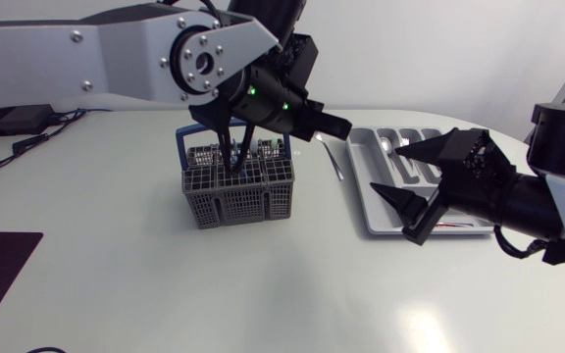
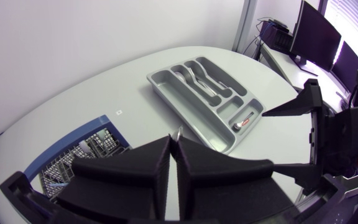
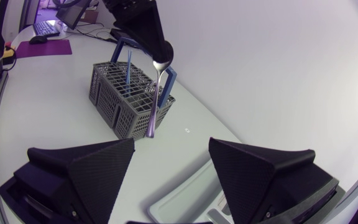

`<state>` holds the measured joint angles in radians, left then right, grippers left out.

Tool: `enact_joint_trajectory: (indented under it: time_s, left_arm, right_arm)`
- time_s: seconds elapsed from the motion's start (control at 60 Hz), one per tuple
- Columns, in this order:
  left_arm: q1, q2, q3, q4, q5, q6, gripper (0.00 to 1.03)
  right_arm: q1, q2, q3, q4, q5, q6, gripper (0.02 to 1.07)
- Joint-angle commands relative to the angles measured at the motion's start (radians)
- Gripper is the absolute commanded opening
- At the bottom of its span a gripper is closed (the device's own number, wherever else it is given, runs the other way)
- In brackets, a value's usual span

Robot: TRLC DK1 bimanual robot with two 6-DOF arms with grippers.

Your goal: Unload the cutlery basket into the drawer organizer.

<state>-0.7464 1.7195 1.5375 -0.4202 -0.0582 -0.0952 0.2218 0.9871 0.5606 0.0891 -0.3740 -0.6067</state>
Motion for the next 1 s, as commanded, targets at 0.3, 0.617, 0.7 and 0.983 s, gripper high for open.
enact_joint_trajectory:
  time_s: [0.3,0.617,0.7,0.983]
  left_arm:
    - [-0.008,0.038,-0.01,0.023,0.069,-0.047,0.05]
    - [-0.002,0.054,-0.002,0.023,0.097,-0.047,0.05]
    - [0.001,0.054,0.0,0.023,0.103,-0.047,0.05]
    - [0.01,0.054,0.003,0.02,0.118,-0.047,0.05]
  right_arm:
    - [0.152,0.131,0.041,0.135,0.11,0.216,0.62]
    - [0.192,0.239,0.113,0.167,0.161,0.268,0.59]
    - [0.192,0.254,0.122,0.178,0.161,0.271,0.49]
    - [0.194,0.272,0.13,0.186,0.161,0.271,0.3]
